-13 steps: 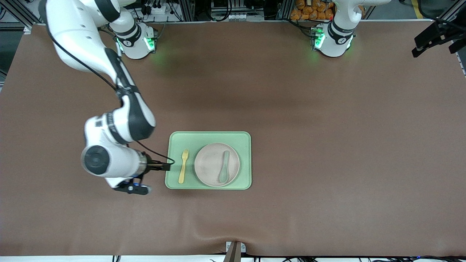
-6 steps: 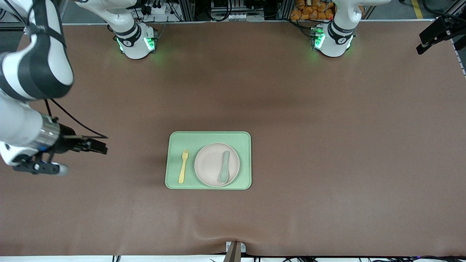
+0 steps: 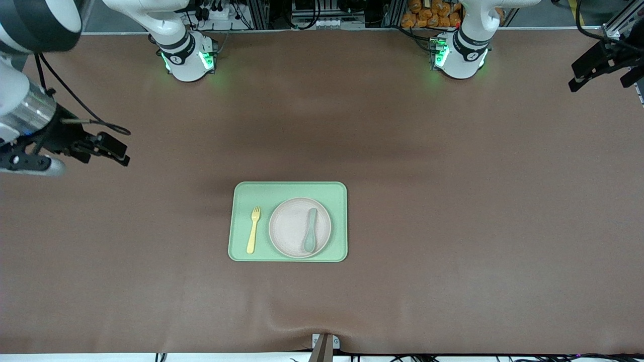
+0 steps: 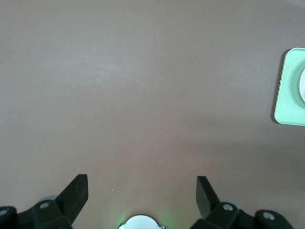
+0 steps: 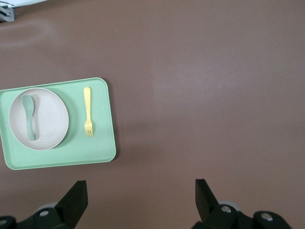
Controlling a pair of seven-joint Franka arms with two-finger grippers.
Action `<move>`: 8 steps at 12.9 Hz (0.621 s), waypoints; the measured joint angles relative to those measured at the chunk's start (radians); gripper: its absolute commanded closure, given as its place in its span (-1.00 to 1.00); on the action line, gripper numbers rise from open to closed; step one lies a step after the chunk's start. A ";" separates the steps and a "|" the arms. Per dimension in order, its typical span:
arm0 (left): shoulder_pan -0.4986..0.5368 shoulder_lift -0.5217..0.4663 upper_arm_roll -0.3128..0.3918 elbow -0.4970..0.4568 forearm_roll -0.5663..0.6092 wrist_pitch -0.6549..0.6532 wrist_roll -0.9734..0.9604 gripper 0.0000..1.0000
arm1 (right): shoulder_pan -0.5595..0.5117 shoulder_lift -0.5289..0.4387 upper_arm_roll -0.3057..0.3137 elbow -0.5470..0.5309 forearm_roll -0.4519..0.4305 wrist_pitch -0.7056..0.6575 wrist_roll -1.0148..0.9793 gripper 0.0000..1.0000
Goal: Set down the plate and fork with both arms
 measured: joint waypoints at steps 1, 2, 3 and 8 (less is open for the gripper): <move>0.000 0.005 0.000 -0.009 0.000 0.013 0.001 -1.00 | -0.001 -0.014 -0.001 0.006 -0.003 -0.005 0.001 -1.00; 0.001 0.006 0.000 -0.019 0.000 0.026 0.002 -1.00 | -0.006 -0.018 -0.003 0.018 -0.007 -0.025 0.000 -1.00; 0.000 0.006 -0.002 -0.033 0.000 0.046 0.003 -1.00 | -0.018 -0.016 -0.005 0.029 -0.010 -0.054 -0.006 -1.00; 0.000 0.007 -0.028 -0.109 0.000 0.138 0.003 -1.00 | -0.043 -0.011 -0.008 0.040 -0.039 -0.116 -0.043 -1.00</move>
